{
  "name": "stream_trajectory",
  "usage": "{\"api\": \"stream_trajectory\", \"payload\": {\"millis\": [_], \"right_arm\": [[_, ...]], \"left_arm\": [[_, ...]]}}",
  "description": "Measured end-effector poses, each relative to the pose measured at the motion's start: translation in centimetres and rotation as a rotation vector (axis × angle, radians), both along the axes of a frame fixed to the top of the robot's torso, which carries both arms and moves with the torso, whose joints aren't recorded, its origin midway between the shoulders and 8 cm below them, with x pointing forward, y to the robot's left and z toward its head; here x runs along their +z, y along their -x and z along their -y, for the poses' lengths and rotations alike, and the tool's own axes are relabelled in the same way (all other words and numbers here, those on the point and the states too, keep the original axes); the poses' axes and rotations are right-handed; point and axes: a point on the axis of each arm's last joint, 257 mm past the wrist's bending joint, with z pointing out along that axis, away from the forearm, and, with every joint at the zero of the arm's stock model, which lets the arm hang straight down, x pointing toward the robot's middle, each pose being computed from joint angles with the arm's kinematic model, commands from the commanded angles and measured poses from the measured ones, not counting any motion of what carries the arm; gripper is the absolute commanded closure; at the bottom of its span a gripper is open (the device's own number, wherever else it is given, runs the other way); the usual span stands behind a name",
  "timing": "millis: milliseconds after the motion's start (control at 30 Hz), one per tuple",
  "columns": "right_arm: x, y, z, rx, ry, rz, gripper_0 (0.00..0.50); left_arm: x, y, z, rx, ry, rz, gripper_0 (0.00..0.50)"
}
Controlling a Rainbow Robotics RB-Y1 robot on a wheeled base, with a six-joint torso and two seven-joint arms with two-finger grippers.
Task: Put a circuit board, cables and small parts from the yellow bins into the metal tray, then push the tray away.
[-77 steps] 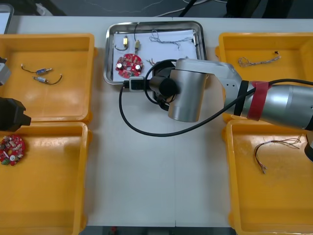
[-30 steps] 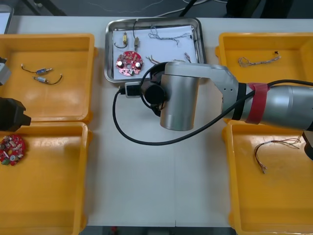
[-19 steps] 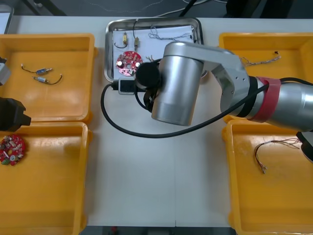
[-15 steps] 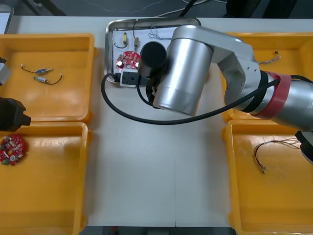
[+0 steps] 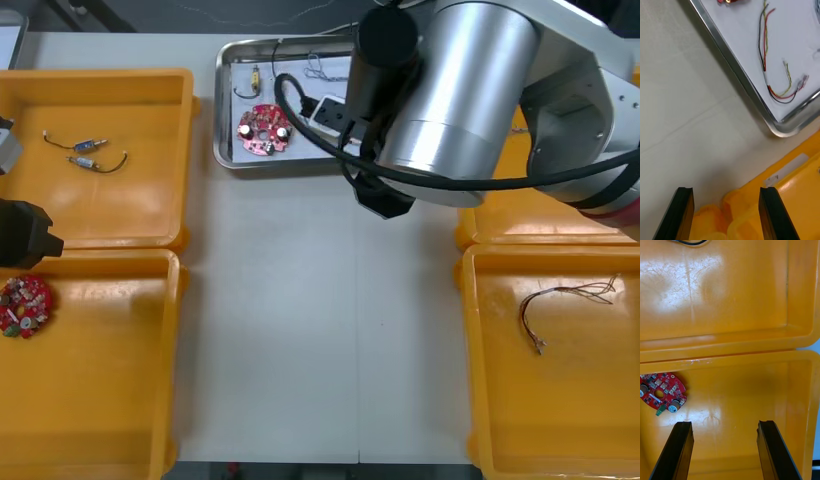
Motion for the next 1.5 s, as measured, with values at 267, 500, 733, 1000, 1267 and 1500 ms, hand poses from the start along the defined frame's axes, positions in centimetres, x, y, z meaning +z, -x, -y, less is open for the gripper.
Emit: {"api": "stream_trajectory", "payload": {"millis": [267,500,733,1000,1267,1500], "right_arm": [[0.2,2.8,5.3,-0.193,-0.190,-0.088,0.000],[0.5,4.8,10.2,-0.273,-0.262,-0.132,0.000],[0.6,6.3,15.6,-0.396,-0.331,-0.175,0.000],[0.2,7.3,20.9,-0.546,-0.372,-0.176,0.000],[-1.3,7.6,25.4,-0.743,-0.457,-0.209,0.000],[-2.5,7.4,28.0,-0.851,-0.464,-0.222,0.000]], "left_arm": [[0.0,0.0,0.0,0.000,0.000,0.000,0.000],[0.0,0.0,0.0,0.000,0.000,0.000,0.000],[0.0,0.0,0.0,0.000,0.000,-0.001,0.000],[0.0,0.0,0.0,0.000,0.000,-0.001,0.000],[0.0,0.0,0.0,0.000,0.000,-0.001,0.000],[0.0,0.0,0.0,0.000,0.000,-0.001,0.000]]}}
